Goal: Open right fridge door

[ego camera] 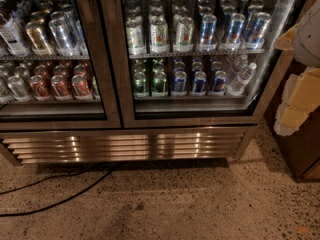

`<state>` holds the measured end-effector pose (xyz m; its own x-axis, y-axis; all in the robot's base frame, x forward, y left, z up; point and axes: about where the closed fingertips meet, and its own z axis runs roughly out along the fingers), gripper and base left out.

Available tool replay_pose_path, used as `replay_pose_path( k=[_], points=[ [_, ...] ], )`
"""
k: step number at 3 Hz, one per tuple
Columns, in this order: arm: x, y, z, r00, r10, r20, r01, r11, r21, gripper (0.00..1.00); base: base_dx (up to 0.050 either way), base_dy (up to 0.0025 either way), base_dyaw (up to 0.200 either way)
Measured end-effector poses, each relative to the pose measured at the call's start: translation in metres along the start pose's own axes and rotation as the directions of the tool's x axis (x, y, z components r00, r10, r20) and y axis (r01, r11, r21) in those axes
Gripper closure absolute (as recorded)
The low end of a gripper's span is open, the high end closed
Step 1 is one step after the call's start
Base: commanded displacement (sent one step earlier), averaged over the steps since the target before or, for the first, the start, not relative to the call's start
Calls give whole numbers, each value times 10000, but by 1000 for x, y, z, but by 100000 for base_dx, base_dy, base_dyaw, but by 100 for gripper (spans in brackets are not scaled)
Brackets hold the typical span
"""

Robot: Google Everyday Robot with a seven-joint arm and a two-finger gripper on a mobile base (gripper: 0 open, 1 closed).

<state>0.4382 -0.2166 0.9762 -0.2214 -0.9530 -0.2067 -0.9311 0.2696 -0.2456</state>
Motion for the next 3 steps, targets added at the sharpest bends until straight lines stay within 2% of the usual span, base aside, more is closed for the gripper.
replay_pose_path(
  k=[1, 2, 3],
  points=[
    [0, -4, -3, 9991, 119, -408, -104, 9993, 361, 0, 0, 0, 0],
    [-14, -12, 1, 9996, -71, -265, 79, 9995, 310, 0, 0, 0, 0],
    [-74, -16, 7, 9902, -946, 1027, 957, 9954, -61, 0, 0, 0, 0]
  ],
)
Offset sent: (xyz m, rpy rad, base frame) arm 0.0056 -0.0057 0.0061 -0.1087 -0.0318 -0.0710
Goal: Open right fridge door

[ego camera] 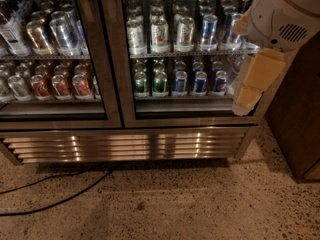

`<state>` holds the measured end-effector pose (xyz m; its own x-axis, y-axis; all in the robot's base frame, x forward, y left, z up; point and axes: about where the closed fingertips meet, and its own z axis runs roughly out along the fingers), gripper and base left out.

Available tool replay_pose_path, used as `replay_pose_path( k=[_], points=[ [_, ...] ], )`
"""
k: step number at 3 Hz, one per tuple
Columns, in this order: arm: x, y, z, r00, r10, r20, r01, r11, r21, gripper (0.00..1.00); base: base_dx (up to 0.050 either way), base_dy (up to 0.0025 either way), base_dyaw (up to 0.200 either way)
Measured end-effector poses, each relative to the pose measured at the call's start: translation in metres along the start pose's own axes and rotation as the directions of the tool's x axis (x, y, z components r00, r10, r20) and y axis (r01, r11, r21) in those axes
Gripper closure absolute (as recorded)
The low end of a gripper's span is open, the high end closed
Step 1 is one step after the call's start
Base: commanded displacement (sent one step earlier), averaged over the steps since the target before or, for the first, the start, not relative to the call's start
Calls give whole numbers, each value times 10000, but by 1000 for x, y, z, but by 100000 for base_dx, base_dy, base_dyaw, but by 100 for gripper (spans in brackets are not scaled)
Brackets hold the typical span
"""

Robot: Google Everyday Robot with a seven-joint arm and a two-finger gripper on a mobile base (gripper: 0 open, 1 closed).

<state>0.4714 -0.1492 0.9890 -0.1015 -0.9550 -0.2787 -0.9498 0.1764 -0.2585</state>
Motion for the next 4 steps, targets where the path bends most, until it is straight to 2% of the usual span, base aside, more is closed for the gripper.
replay_pose_path(
  k=[1, 2, 3, 4],
  points=[
    [-71, 1, -8, 9724, -934, 2140, 1015, 9945, -273, 0, 0, 0, 0],
    [-106, -9, 12, 8782, -1401, 4573, 1743, 9841, -332, 0, 0, 0, 0],
    [-95, -6, 9, 8355, -1447, 5300, 1856, 9823, -243, 0, 0, 0, 0],
    [-95, -6, 9, 8356, -1450, 5299, 1860, 9822, -246, 0, 0, 0, 0]
  ],
)
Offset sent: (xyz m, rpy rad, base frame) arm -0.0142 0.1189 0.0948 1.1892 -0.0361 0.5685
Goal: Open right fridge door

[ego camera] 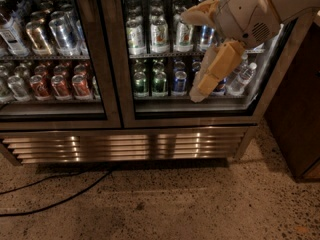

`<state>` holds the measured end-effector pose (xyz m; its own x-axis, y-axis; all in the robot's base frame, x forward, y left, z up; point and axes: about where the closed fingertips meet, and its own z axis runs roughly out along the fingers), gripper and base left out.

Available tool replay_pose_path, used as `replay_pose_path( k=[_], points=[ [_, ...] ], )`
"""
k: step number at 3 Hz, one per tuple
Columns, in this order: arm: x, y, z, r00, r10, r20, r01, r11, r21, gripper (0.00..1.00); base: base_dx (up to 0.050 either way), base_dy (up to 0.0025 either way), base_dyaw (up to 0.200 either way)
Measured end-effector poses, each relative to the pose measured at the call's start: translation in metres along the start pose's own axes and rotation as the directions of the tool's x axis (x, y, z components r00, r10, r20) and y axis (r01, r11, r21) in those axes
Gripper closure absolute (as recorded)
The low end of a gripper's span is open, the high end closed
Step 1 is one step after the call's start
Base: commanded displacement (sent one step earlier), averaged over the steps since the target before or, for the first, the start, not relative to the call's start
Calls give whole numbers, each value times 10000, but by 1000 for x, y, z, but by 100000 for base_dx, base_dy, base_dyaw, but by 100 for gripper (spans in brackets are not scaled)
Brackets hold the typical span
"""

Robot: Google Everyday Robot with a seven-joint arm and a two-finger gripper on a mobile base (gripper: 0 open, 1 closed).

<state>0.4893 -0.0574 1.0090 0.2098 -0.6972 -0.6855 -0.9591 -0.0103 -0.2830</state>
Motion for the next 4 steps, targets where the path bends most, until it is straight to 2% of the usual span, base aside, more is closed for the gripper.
replay_pose_path(
  k=[1, 2, 3, 4],
  points=[
    [-3, 1, 8, 9997, -195, -160, 188, 9987, -464, 0, 0, 0, 0],
    [-6, -10, 37, 9847, -583, 1641, 717, 9945, -769, 0, 0, 0, 0],
    [-21, -21, 69, 8558, -882, 5098, 1421, 9876, -675, 0, 0, 0, 0],
    [-14, -31, 64, 6203, -827, 7800, 1093, 9938, 184, 0, 0, 0, 0]
  ],
)
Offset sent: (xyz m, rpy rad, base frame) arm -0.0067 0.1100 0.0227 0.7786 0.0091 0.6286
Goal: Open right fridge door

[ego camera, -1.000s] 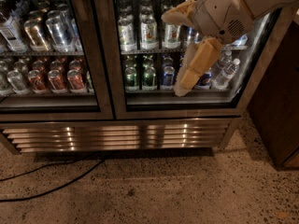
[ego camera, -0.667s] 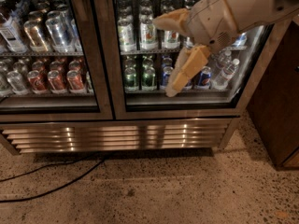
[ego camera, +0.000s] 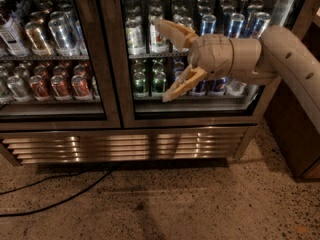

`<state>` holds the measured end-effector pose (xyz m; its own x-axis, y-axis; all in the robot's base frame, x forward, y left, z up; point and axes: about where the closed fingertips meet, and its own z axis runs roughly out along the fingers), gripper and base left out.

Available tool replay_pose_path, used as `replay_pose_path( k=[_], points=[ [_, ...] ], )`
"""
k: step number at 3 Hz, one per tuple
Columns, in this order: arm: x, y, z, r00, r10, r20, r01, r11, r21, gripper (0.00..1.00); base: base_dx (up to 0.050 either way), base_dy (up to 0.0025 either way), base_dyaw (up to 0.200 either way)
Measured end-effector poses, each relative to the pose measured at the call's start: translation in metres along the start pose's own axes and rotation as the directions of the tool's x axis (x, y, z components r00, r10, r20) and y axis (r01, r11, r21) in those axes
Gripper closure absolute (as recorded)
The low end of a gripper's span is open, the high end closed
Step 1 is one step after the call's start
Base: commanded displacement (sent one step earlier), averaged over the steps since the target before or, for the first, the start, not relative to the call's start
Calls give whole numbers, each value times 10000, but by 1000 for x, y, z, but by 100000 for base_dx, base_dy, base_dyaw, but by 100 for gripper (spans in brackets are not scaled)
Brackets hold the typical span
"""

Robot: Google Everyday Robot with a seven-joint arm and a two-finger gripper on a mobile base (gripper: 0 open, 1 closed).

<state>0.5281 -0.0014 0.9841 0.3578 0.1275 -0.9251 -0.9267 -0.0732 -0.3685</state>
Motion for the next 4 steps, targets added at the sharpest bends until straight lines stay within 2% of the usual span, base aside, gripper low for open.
replay_pose_path(
  k=[1, 2, 3, 4],
  points=[
    [-6, -4, 2, 9850, -222, 1709, 195, 9997, 176, 0, 0, 0, 0],
    [-6, -4, 2, 9852, -221, 1700, 194, 9997, 178, 0, 0, 0, 0],
    [3, -12, -2, 9999, 88, 85, -95, 9969, 776, 0, 0, 0, 0],
    [1, -23, 3, 9782, 328, -2049, -72, 9922, 1245, 0, 0, 0, 0]
  ],
)
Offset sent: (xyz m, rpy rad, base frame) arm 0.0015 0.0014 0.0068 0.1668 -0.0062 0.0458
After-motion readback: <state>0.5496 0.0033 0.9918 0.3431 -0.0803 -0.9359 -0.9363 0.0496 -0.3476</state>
